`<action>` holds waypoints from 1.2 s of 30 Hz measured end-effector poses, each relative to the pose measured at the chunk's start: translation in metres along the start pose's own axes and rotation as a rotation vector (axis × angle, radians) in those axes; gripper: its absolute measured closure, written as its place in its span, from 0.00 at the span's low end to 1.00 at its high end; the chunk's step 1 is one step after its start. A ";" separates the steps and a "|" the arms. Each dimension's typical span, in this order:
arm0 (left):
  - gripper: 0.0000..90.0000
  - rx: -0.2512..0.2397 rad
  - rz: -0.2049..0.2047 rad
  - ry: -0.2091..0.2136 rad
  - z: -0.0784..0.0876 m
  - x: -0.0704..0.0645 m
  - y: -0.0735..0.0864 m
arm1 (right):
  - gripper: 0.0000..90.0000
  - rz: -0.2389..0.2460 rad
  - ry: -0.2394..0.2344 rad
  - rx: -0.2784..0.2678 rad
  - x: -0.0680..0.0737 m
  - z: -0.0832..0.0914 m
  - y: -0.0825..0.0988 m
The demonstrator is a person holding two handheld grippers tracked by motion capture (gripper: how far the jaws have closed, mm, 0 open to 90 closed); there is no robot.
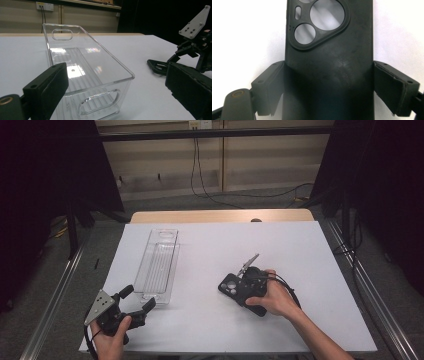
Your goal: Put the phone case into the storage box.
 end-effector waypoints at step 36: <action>0.05 0.004 -0.004 0.003 0.000 0.000 0.000 | 0.16 -0.057 0.046 -0.329 -0.016 0.033 -0.014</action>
Point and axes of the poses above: each handheld gripper's, and its own axes: z roughly backward along the jaws, y roughly out of its underside, x roughly to its left, the point moved 9 cm from there along -z, roughly forward along the jaws, and after that the axes turned 3 degrees about z, right-handed, at the moved point
